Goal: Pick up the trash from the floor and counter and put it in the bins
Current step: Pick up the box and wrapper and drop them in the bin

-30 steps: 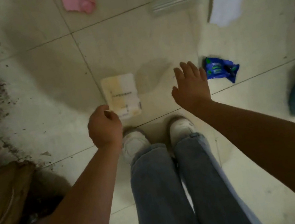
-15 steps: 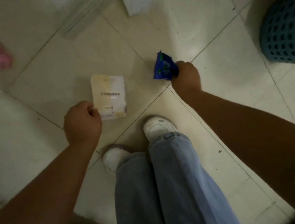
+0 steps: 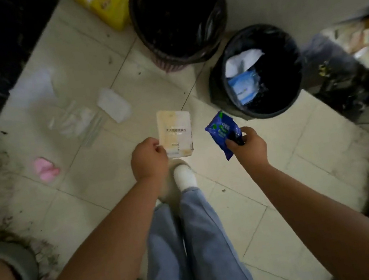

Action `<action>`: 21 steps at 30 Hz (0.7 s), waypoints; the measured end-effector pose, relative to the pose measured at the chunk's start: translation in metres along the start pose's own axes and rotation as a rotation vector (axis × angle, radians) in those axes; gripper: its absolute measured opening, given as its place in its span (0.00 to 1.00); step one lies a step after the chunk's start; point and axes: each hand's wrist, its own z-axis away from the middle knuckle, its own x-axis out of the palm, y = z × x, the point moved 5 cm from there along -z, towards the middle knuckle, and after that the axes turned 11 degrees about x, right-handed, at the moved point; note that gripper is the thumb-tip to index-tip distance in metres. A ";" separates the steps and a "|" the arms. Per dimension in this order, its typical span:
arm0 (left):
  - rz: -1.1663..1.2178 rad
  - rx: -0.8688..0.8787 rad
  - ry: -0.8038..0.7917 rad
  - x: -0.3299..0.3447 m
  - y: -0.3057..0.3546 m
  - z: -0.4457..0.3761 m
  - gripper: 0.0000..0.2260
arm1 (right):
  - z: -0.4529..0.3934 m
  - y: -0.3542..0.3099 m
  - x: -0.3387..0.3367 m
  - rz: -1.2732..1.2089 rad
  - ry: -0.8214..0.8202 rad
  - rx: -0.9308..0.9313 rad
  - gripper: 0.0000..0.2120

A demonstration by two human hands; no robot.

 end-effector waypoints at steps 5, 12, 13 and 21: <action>0.003 0.120 -0.064 0.016 0.127 0.023 0.14 | -0.002 0.016 -0.122 -0.145 0.111 0.127 0.17; -0.114 0.140 -0.133 0.084 0.241 -0.021 0.12 | -0.084 0.035 -0.164 -0.260 -0.019 0.313 0.19; -0.118 0.126 -0.132 0.094 0.252 -0.033 0.12 | -0.100 0.028 -0.170 -0.248 -0.029 0.302 0.19; -0.328 0.084 -0.222 0.150 0.294 -0.094 0.18 | -0.185 -0.015 -0.195 -0.048 -0.115 0.239 0.21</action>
